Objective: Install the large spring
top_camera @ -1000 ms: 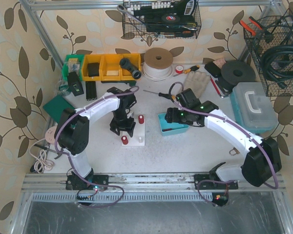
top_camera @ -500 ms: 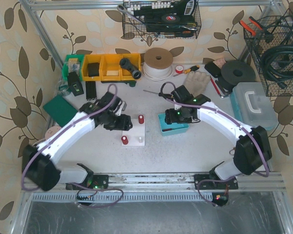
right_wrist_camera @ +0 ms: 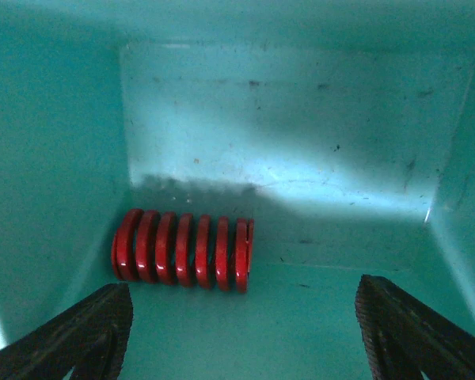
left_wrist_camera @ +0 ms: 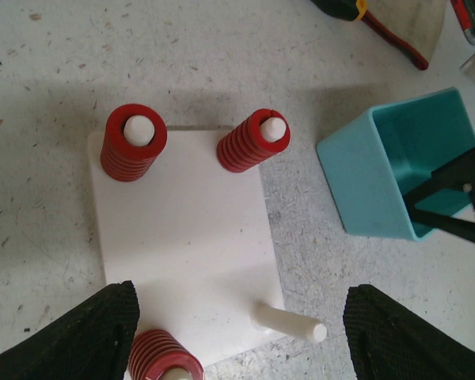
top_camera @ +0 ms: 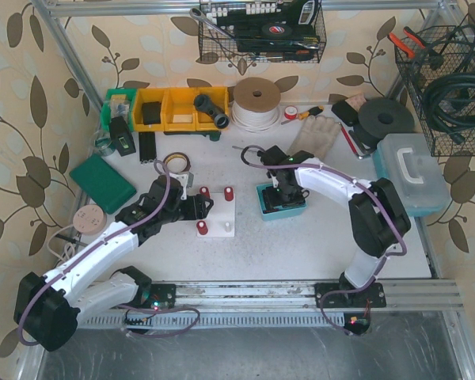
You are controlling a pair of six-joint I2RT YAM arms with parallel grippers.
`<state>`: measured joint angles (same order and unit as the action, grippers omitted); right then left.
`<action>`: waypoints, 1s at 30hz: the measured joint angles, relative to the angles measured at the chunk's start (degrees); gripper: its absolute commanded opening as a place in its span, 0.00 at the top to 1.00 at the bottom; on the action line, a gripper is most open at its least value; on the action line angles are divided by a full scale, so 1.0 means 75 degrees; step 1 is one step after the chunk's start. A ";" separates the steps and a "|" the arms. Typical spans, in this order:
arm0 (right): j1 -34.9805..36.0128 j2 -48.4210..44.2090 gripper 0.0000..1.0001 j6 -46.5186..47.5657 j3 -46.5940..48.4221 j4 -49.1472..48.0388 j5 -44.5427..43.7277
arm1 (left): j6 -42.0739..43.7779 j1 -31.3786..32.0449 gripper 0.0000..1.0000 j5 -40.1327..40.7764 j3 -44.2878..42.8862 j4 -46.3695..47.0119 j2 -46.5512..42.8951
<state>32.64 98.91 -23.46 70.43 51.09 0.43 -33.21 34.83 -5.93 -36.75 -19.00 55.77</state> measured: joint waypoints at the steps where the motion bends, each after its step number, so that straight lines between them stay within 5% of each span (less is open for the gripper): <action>1: 0.0026 0.0070 0.23 0.0026 0.0009 0.0052 -0.0038 | -0.0003 0.0000 0.26 0.0003 0.0000 0.0052 0.0000; 22: 0.0294 0.1271 0.24 0.0079 0.0595 0.0140 -0.1084 | -0.0061 0.0000 0.26 0.0175 0.0125 0.0332 -0.0087; 30: 0.0149 0.0874 0.23 0.0085 0.0778 0.0277 -0.1399 | -0.0108 0.0000 0.26 0.0178 0.0125 0.0341 -0.0058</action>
<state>33.76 105.47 -22.83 76.27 53.17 -10.07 -34.02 34.83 -4.60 -35.81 -16.45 55.33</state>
